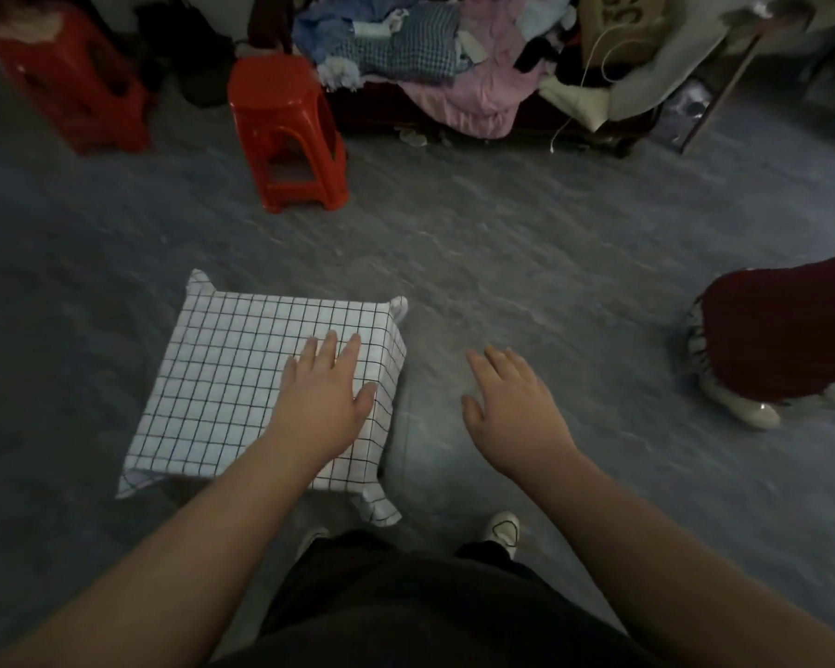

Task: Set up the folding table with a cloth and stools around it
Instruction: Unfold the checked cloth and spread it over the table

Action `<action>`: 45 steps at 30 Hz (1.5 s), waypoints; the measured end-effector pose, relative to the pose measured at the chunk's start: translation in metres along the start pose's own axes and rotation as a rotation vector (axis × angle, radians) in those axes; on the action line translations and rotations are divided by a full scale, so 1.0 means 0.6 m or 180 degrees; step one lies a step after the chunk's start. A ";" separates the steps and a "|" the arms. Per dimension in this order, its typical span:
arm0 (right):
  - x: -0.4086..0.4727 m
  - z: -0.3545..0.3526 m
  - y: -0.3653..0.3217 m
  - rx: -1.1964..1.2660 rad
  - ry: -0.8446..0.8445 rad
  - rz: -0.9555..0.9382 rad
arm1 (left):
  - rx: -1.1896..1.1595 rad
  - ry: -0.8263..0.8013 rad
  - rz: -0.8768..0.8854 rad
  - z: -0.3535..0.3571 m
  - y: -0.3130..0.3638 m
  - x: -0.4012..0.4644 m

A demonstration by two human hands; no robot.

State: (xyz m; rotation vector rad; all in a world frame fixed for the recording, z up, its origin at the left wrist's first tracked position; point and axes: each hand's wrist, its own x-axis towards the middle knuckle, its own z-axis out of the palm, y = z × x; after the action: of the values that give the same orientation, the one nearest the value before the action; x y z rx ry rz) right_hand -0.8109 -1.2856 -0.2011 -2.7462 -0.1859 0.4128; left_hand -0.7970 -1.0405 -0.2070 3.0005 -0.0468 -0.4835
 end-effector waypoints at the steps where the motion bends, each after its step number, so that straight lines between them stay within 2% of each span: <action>1: 0.008 -0.013 0.016 -0.0032 -0.0010 -0.0079 | -0.0026 0.0008 -0.0056 -0.004 0.021 0.000; 9: 0.110 -0.068 0.058 -0.0091 -0.0252 -0.0521 | -0.0266 0.0088 -0.0565 -0.019 0.081 0.023; 17: 0.294 -0.065 0.044 -0.0331 -0.0392 -0.0916 | -0.0684 0.0157 -0.1010 0.016 0.044 0.132; 22: 0.435 -0.018 0.030 -0.0472 -0.0768 -0.0974 | -0.1022 0.0097 -0.1216 0.066 0.004 0.252; 26: 0.542 0.044 0.031 -0.0354 -0.1080 -0.0914 | -0.1091 -0.0129 -0.1262 0.120 -0.026 0.360; 35: 0.763 0.275 0.124 -0.0167 -0.1462 -0.0782 | -0.0985 -0.0107 -0.1291 0.327 -0.074 0.578; 40: 0.858 0.424 0.188 -0.0055 -0.1647 -0.0735 | -0.0956 -0.0109 -0.1426 0.458 -0.080 0.658; 45: 0.928 0.530 0.222 0.0223 -0.1837 -0.0849 | -0.0992 -0.0087 -0.1585 0.535 -0.072 0.703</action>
State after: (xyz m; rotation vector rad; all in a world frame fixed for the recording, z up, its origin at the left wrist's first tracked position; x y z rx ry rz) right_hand -0.3701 -1.2055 -0.6785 -2.4156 -0.6563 1.0963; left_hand -0.4970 -1.0481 -0.6460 2.6765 0.7163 -0.5147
